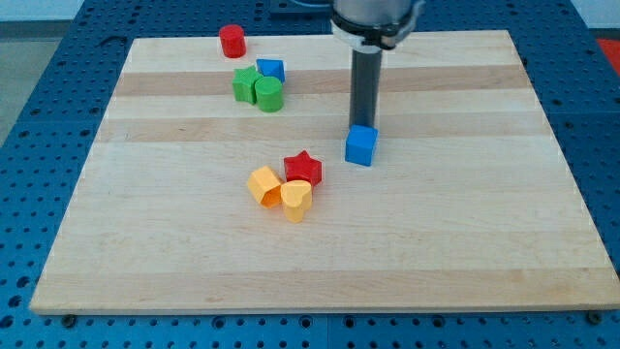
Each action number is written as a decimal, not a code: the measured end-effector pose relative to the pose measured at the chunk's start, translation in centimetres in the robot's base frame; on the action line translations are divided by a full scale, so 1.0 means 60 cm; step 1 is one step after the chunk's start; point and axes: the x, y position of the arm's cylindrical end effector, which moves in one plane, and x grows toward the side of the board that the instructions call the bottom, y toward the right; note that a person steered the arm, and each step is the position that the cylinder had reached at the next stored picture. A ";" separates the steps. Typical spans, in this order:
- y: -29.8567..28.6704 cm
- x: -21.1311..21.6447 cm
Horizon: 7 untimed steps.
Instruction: Slide the blue cube to the right side of the red star
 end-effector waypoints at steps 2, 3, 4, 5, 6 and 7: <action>0.067 0.036; 0.072 -0.023; 0.050 -0.020; 0.033 0.000; 0.027 0.016; 0.026 0.039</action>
